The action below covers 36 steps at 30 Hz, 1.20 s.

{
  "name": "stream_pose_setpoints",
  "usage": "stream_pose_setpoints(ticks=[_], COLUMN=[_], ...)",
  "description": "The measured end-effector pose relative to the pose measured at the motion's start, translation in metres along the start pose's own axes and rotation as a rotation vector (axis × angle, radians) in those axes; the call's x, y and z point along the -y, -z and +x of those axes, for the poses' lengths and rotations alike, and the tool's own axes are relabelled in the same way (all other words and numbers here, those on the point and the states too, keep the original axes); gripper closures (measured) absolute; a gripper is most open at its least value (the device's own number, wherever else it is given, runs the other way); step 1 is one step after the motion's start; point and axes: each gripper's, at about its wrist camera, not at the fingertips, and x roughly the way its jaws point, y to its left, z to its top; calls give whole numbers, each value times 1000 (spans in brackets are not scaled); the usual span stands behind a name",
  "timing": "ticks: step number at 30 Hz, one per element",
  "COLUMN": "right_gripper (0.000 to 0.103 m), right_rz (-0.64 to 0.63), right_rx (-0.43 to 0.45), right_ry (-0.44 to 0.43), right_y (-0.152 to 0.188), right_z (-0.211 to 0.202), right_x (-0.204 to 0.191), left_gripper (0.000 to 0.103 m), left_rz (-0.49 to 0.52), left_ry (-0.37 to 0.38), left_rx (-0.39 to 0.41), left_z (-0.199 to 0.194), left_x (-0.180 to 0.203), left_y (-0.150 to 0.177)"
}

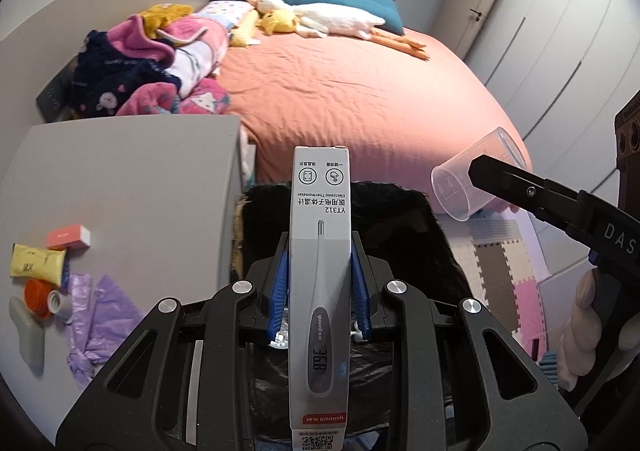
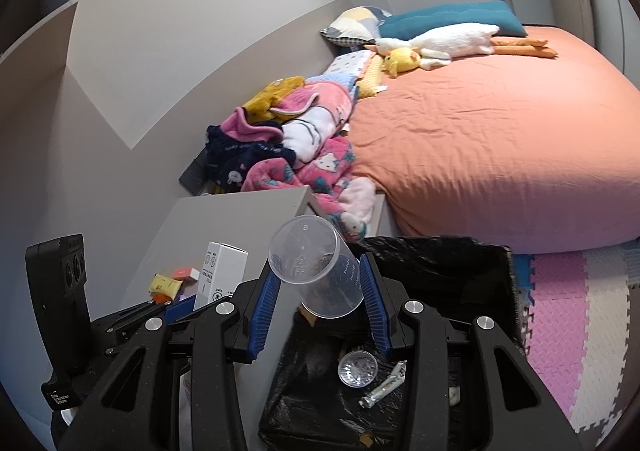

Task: Collect trash
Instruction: 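Open both tools over the bin to drop the box and cup, then move both tools back over the table toward the purple bag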

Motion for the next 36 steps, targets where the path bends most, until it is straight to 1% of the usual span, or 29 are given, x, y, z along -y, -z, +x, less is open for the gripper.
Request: stream_pose_setpoints(ticks=[1,2,3,4,5,6,7,8,9,12,20,29,36], right_gripper=[60,60,60,59,50,42,28,23,23,23,23,23,23], right_rz=[6,8,12,12,10,11,16,20,21,27,19,-14,-54], right_rx=[2,3,3,3,3,13,36,54,72,84,74,55,29], right_ry=[2,2,2,6,15,34,65,80,85,89,70,37,4], right_y=[0,0,0,0,-1,-2,-2,-2,-2,-4,-5,-6,-2], right_z=[-3,-4,-6,-8,-10,-14,-19,-23,-28,-32,-29,-17,-4], right_x=[4,6,8,10,11,13,15,16,18,23,20,1,-24], left_gripper=[76,72,64,33,8,7,7,7,7,7,7,7,7], left_rz=[0,5,12,15,14,14,20,25,27,25,5,-34,-73], left_ry=[9,14,17,27,38,45,56,64,66,62,22,-21,-52], left_rx=[-1,0,-1,-2,4,14,29,35,40,52,67,88,101], left_z=[1,1,2,2,2,0,-3,-4,-5,-7,-16,-27,-39], left_x=[3,5,8,10,13,15,19,22,24,26,20,0,-19], left_y=[-1,-2,-2,-3,-3,-3,-4,-5,-5,-7,-3,5,17])
